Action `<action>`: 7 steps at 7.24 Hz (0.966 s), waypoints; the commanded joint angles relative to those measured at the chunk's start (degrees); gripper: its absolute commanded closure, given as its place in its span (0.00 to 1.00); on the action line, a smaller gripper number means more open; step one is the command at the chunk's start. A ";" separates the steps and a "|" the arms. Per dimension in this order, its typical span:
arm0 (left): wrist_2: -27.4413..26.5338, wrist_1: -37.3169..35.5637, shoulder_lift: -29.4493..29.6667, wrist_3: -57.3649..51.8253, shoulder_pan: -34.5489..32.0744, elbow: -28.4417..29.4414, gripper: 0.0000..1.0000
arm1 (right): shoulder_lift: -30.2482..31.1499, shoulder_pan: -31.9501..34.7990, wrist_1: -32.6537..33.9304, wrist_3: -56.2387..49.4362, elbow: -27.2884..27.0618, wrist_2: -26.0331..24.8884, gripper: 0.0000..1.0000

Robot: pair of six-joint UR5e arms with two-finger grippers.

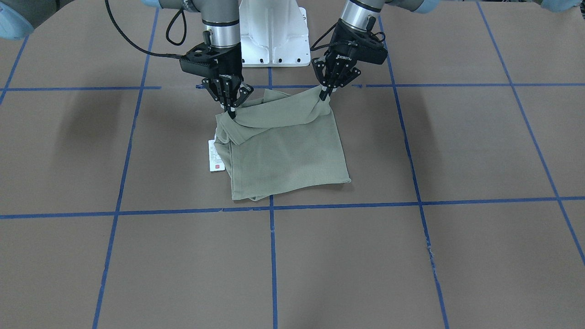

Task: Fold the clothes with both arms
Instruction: 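Carry the near edge over the shirt and lay it near the collar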

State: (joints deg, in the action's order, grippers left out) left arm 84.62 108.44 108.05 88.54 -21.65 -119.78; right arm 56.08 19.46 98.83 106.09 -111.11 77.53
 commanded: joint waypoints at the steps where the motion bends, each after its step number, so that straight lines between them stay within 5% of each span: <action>1: 0.20 0.01 4.42 -1.18 -3.39 7.41 1.00 | -5.26 1.98 -4.22 -0.27 9.37 0.16 1.00; 4: 0.11 2.72 7.79 -4.34 -6.02 15.52 1.00 | -8.69 3.73 -9.00 -0.80 18.79 0.25 1.00; 7: 0.19 6.60 9.29 -6.80 -7.09 21.42 1.00 | -9.85 4.71 -9.01 -0.89 22.07 0.78 1.00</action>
State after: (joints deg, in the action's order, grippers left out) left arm 84.75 113.80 117.05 82.20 -28.52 -100.02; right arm 46.45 23.87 89.83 105.23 -90.08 78.23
